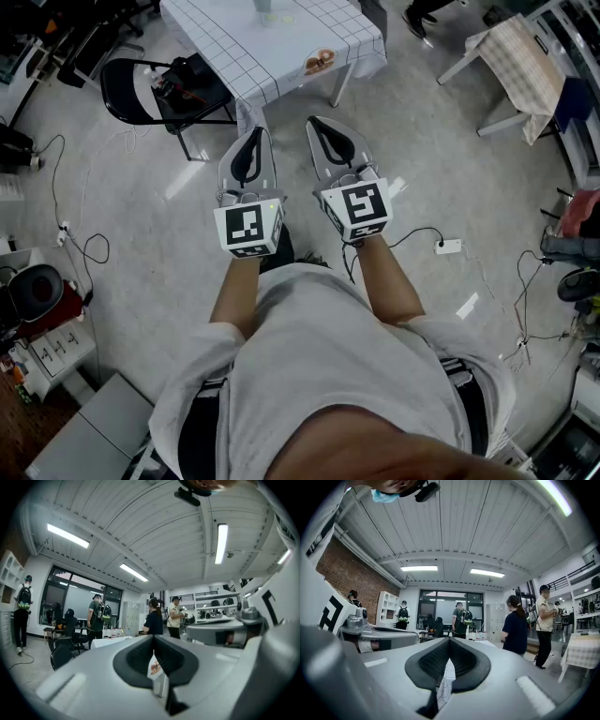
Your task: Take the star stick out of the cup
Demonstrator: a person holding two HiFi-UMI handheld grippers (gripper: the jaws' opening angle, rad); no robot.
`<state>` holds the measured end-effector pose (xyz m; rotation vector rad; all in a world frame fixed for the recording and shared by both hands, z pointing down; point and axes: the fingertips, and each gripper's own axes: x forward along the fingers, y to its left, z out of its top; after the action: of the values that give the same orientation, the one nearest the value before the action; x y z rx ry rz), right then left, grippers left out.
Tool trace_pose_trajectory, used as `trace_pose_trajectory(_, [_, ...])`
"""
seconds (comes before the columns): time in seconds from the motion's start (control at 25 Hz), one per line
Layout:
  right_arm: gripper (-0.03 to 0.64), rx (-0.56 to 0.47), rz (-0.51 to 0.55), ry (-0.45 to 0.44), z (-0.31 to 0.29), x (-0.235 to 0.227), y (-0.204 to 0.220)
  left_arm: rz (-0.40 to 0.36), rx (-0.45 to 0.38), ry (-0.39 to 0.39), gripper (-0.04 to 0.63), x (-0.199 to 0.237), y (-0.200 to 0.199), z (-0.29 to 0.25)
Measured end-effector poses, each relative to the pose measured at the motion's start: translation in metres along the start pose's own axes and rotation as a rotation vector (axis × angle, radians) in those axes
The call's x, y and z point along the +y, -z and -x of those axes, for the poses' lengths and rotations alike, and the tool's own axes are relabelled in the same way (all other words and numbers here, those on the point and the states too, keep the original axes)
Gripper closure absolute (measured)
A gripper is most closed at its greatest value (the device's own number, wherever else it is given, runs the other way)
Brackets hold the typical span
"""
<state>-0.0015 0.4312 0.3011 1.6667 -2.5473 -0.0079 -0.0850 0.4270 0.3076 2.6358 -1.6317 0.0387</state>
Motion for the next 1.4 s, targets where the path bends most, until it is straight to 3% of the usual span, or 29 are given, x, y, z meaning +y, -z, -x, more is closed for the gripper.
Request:
trace_pose_trajectory(0.64, [0.617, 0.056, 0.025, 0.036, -0.212, -0.005, 0.005, 0.006, 0.089, 0.059, 0.592, 0.156, 0.012, -0.126])
trace_pose_trajectory(1.04, [0.617, 0.145, 0.079, 0.031, -0.267, -0.055, 0.033, 0.033, 0.118, 0.057, 0.592, 0.174, 0.036, -0.187])
trace_pose_trajectory(1.28, [0.617, 0.183, 0.103, -0.079, -0.369, -0.112, 0.029, 0.008, 0.16, 0.007, 0.592, 0.211, 0.031, -0.289])
trace_pose_trajectory(1.4, [0.617, 0.203, 0.127, -0.146, -0.411, -0.138, 0.032, 0.002, 0.122, -0.011, 0.592, 0.215, 0.01, -0.336])
